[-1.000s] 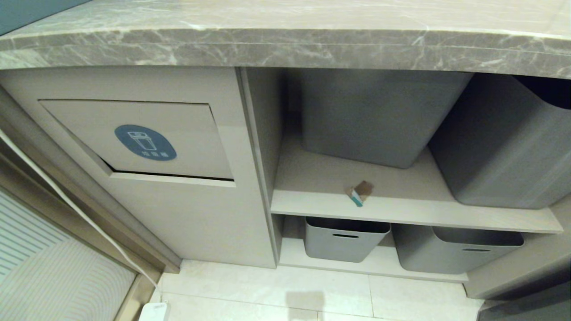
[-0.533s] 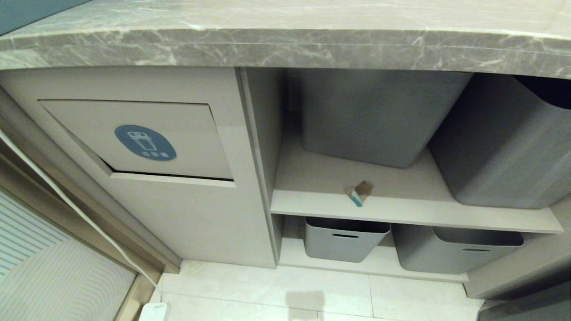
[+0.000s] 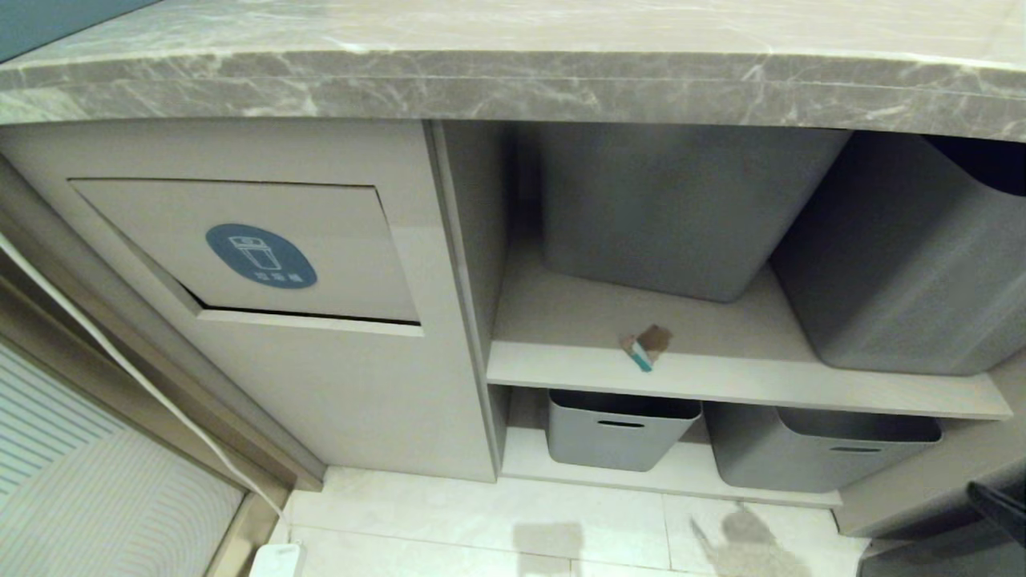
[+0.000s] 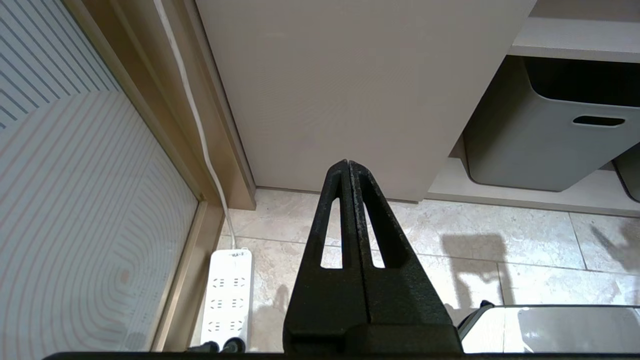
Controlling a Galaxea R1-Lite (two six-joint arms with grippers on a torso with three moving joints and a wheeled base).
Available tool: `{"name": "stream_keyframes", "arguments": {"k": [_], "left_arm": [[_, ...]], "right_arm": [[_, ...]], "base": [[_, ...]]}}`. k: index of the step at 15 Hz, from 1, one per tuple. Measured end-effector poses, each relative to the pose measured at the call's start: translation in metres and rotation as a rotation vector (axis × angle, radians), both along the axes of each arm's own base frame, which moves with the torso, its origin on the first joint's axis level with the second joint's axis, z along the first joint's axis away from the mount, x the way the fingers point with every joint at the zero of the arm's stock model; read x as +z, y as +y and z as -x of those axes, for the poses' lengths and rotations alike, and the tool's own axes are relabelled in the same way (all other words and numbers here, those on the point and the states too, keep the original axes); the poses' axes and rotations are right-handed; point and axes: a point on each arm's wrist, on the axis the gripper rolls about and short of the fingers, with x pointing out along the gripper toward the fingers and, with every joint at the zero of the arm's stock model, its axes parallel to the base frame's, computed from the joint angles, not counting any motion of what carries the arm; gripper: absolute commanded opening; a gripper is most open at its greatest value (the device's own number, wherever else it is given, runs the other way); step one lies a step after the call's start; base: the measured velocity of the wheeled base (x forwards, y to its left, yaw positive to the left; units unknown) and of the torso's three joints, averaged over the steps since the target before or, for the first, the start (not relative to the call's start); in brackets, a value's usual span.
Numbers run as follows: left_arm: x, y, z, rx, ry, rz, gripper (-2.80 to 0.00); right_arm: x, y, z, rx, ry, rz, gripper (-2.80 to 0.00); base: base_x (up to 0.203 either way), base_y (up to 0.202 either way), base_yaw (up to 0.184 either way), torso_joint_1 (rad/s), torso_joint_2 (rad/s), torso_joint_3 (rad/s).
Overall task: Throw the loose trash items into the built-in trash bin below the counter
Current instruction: Pick up the garbage
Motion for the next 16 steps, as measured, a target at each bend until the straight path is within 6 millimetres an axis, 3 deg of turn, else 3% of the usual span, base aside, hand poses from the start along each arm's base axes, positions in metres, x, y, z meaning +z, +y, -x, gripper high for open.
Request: {"name": "stream_keyframes", "arguments": {"k": [4,9,12,16], "left_arm": [[0.0,0.0,0.0,0.0,0.0,0.0,-2.8],[0.0,0.0,0.0,0.0,0.0,0.0,-2.8],[0.0,0.0,0.0,0.0,0.0,0.0,-2.8],[0.0,0.0,0.0,0.0,0.0,0.0,-2.8]], "right_arm": [[-0.003,0.012,-0.066,0.139,0.139,0.022,0.0],[-0.036,0.035,-0.127,0.218,0.273,0.047,0.0],[-0.054,0.051,-0.162,0.257,0.242,0.055,0.0],[-0.071,0.09,-0.2,0.332,0.149,0.067,0.0]], "base": [[0.0,0.0,0.0,0.0,0.0,0.0],[0.0,0.0,0.0,0.0,0.0,0.0],[0.0,0.0,0.0,0.0,0.0,0.0],[0.0,0.0,0.0,0.0,0.0,0.0]]}}
